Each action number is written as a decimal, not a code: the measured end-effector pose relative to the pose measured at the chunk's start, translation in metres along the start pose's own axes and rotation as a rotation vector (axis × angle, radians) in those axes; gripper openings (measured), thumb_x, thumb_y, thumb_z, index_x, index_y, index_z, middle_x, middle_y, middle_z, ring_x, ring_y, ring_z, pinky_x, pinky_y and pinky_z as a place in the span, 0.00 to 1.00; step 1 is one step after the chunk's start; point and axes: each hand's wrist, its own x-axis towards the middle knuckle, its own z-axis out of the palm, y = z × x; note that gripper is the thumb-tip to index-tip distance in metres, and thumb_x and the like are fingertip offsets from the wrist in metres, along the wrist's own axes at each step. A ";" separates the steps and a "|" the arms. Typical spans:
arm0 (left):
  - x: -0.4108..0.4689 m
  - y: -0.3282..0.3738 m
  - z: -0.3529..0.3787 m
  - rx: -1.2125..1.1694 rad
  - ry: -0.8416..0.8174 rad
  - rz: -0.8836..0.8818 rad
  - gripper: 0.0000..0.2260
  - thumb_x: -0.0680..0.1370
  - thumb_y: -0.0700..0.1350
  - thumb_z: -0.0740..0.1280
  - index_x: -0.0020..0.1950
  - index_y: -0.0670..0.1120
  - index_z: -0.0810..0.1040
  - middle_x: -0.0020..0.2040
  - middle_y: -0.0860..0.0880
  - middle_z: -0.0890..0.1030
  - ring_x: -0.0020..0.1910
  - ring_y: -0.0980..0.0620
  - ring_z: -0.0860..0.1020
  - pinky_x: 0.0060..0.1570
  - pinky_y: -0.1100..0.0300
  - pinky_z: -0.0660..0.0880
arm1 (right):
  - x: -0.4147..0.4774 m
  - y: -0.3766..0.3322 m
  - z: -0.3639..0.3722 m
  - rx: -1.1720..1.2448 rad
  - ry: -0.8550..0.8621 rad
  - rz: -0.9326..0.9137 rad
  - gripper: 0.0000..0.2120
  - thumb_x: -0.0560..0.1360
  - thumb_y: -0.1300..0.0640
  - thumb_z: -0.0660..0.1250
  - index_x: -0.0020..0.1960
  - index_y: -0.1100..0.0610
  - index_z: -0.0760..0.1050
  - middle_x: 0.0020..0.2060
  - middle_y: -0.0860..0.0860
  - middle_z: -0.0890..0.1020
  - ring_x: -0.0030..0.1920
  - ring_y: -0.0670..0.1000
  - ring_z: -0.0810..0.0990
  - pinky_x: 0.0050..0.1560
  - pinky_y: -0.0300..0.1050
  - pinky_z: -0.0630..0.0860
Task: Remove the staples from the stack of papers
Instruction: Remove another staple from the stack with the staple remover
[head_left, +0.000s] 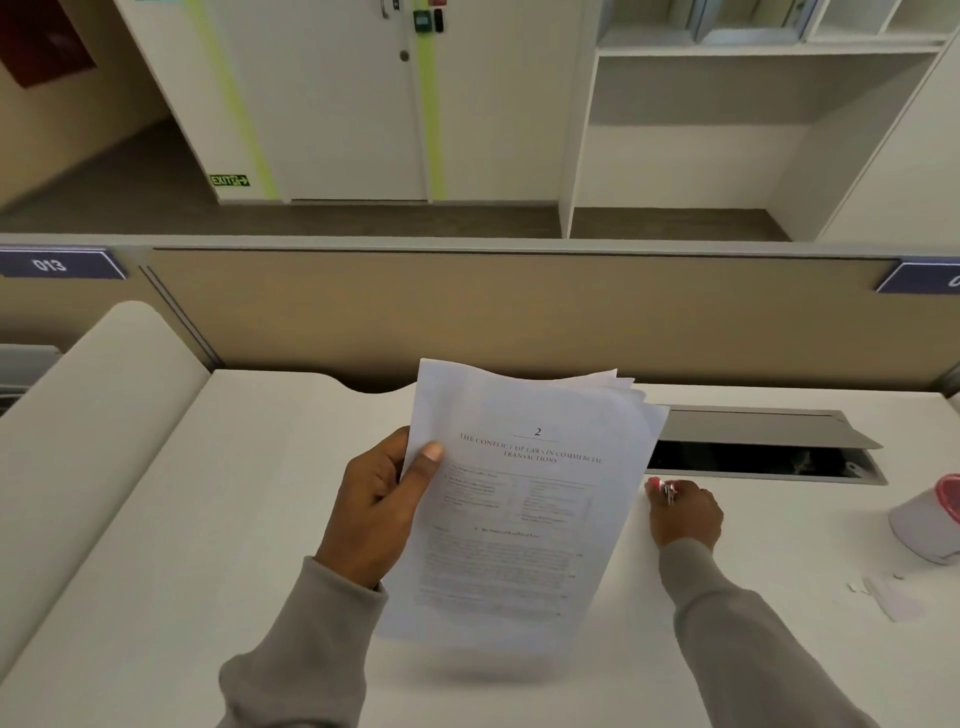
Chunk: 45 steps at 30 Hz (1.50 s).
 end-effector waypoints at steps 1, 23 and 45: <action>-0.001 0.004 -0.001 0.002 -0.002 0.010 0.10 0.80 0.53 0.65 0.56 0.52 0.80 0.50 0.58 0.85 0.50 0.52 0.83 0.43 0.64 0.80 | -0.006 -0.001 -0.006 0.078 0.019 -0.004 0.17 0.77 0.48 0.69 0.54 0.62 0.81 0.50 0.62 0.82 0.54 0.64 0.79 0.58 0.52 0.73; -0.035 0.110 -0.046 0.308 -0.274 0.335 0.11 0.83 0.49 0.62 0.55 0.47 0.83 0.47 0.50 0.84 0.46 0.49 0.82 0.46 0.46 0.79 | -0.183 -0.163 -0.269 0.746 -0.355 -0.809 0.12 0.75 0.53 0.68 0.58 0.55 0.79 0.35 0.52 0.77 0.35 0.51 0.74 0.36 0.39 0.75; -0.062 0.162 -0.055 0.767 -0.533 0.497 0.14 0.81 0.53 0.59 0.58 0.50 0.82 0.47 0.54 0.84 0.43 0.52 0.79 0.41 0.51 0.77 | -0.263 -0.166 -0.259 0.460 -0.479 -1.086 0.12 0.74 0.49 0.73 0.56 0.51 0.81 0.46 0.46 0.84 0.48 0.54 0.82 0.45 0.55 0.81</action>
